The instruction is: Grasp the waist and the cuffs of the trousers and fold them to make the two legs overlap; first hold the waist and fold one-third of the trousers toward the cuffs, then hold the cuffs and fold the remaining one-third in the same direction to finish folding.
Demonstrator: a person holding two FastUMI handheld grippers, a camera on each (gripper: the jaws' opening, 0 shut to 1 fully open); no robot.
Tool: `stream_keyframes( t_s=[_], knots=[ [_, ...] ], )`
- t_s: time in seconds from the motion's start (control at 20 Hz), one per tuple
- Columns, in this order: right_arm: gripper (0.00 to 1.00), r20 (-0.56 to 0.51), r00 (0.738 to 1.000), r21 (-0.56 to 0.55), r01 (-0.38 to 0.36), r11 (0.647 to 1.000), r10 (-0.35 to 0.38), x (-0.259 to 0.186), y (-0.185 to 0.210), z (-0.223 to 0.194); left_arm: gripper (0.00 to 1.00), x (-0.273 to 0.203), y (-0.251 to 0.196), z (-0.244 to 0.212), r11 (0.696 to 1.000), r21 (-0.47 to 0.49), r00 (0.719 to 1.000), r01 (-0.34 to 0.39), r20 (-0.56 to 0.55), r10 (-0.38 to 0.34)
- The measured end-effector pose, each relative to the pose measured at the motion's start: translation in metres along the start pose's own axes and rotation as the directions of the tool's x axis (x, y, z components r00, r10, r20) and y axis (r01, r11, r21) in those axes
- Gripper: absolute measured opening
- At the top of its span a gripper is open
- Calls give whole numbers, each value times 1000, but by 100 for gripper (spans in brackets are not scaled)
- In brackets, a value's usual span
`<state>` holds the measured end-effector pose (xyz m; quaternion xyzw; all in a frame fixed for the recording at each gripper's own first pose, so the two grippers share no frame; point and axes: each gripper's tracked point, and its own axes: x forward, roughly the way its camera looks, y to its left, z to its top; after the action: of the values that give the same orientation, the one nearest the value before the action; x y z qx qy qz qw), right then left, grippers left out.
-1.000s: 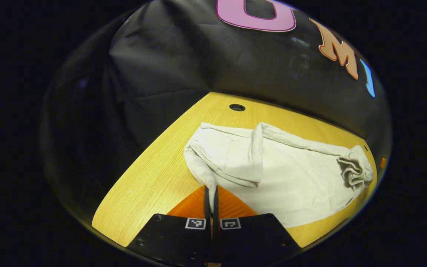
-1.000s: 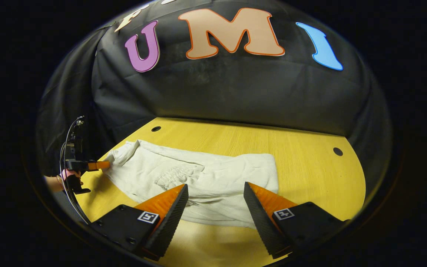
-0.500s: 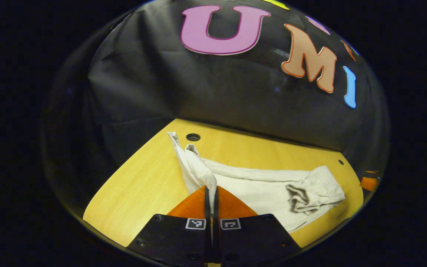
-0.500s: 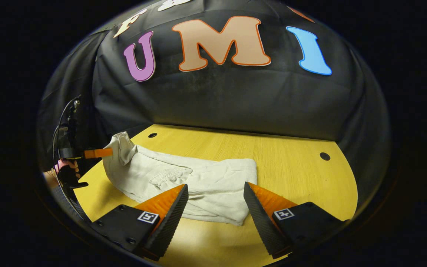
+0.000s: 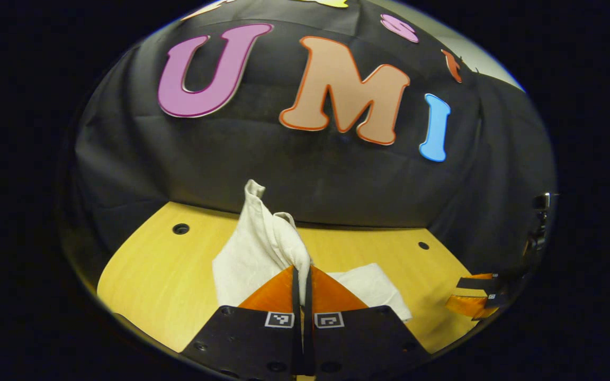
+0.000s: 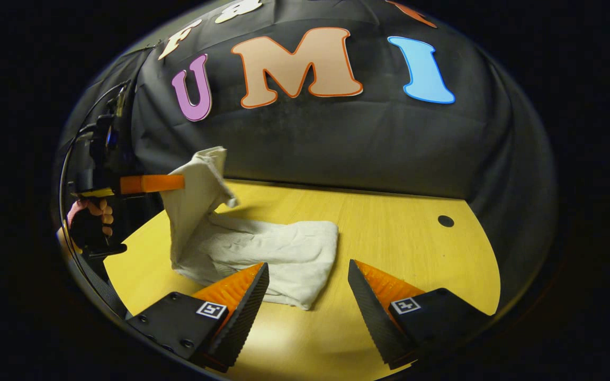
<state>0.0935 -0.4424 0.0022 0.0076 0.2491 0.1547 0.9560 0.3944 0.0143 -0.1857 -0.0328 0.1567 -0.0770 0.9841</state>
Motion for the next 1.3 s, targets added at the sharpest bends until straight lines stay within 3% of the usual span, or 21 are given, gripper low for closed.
stream_keyframes(
  t_s=[0.1,0.35,0.7,0.75,0.8,0.85,0.95,1.05,1.1,1.3],
  knots=[
    [92,4,1000,9,9,1000,-9,-7,-13,-2,0,9,-37,-7,999,-6,999,43,-19,-43],
    [96,-5,999,37,43,998,-43,-21,-46,-13,1,31,-113,-46,994,30,990,109,-91,-106],
    [97,-27,997,59,73,996,-71,-36,-62,-33,4,45,-151,-116,973,148,970,175,-197,-144],
    [97,-26,997,60,72,996,-71,-38,-61,-33,11,47,-156,-126,969,152,964,193,-213,-159],
    [97,-24,997,59,72,996,-71,-39,-59,-34,10,45,-159,-134,965,154,957,214,-232,-175],
    [97,-19,997,56,74,996,-73,-40,-58,-32,23,46,-167,-148,959,150,947,241,-250,-199],
    [96,-8,997,60,76,995,-76,-43,-52,-30,60,42,-172,-156,955,142,942,259,-255,-218],
    [92,9,997,66,73,995,-74,-43,-44,-28,85,35,-165,-151,960,139,950,241,-238,-204],
    [96,18,997,71,71,995,-73,-44,-38,-26,88,30,-160,-145,964,135,955,228,-225,-194],
    [96,80,993,95,74,993,-82,-50,-22,-13,90,-7,-120,-122,977,146,978,153,-166,-128]
  ],
)
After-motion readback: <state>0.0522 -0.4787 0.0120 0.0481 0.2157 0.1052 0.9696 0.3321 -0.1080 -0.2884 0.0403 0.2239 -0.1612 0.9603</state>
